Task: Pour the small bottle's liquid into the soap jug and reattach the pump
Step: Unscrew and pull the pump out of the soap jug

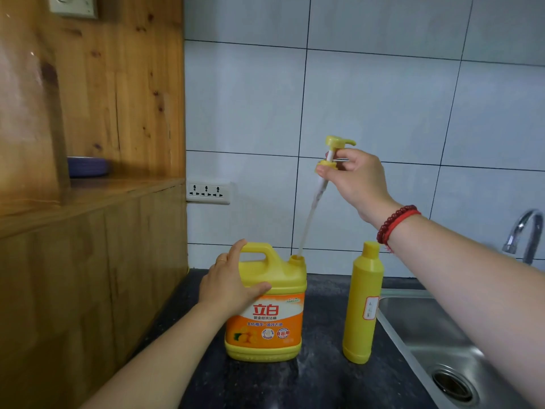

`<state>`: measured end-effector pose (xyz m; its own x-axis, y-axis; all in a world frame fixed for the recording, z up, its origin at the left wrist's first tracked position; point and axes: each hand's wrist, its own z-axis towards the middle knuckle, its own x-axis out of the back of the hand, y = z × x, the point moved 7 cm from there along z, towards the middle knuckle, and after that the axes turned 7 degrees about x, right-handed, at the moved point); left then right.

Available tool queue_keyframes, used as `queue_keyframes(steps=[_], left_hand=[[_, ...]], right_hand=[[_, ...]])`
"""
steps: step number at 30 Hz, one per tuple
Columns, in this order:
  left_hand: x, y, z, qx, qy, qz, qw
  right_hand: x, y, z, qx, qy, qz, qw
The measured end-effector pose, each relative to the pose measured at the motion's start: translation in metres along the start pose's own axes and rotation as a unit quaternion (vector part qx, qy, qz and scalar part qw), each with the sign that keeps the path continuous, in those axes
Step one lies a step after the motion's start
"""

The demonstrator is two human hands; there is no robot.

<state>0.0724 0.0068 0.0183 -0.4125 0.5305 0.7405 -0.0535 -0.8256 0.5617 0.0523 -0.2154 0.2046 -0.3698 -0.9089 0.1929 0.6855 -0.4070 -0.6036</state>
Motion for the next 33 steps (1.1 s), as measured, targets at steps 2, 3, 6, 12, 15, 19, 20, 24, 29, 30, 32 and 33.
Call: queue_keyframes(steps=[2, 3, 6, 12, 15, 19, 20, 24, 29, 30, 32, 33], left_hand=[[0.000, 0.000, 0.000, 0.000, 0.001, -0.002, 1.000], [0.000, 0.000, 0.000, -0.001, 0.001, -0.002, 1.000], [0.001, 0.000, 0.000, -0.001, 0.002, -0.002, 1.000], [0.001, 0.001, 0.000, -0.002, 0.002, 0.001, 1.000], [0.002, 0.002, -0.001, -0.001, 0.001, 0.005, 1.000], [0.003, 0.003, -0.002, -0.001, 0.001, 0.009, 1.000], [0.004, 0.004, -0.002, -0.001, 0.001, 0.010, 1.000], [0.004, 0.005, -0.003, 0.000, -0.005, 0.018, 1.000], [0.005, 0.005, -0.002, -0.002, -0.015, 0.036, 0.999], [0.005, 0.005, -0.003, -0.002, -0.022, 0.036, 0.999], [0.006, 0.006, -0.005, 0.000, -0.035, 0.035, 0.999], [0.008, 0.006, -0.007, 0.000, -0.032, 0.030, 0.999]], right_hand=[[0.003, -0.003, 0.002, -0.002, 0.002, 0.003, 1.000], [0.004, -0.004, 0.002, -0.001, 0.003, 0.002, 1.000], [0.008, -0.008, 0.005, 0.000, 0.009, 0.003, 1.000], [0.013, -0.017, 0.009, 0.001, 0.005, 0.012, 1.000], [0.014, -0.019, 0.009, -0.001, 0.000, 0.013, 1.000], [0.018, -0.022, 0.010, 0.001, 0.001, 0.018, 1.000], [0.020, -0.023, 0.010, 0.003, 0.004, 0.019, 1.000], [0.026, -0.032, 0.011, 0.015, 0.010, 0.035, 0.999], [0.036, -0.052, 0.008, 0.060, 0.009, 0.078, 0.995], [0.037, -0.057, 0.005, 0.071, 0.008, 0.094, 0.993], [0.040, -0.066, -0.006, 0.100, 0.005, 0.114, 0.988], [0.041, -0.070, -0.014, 0.113, 0.003, 0.112, 0.987]])
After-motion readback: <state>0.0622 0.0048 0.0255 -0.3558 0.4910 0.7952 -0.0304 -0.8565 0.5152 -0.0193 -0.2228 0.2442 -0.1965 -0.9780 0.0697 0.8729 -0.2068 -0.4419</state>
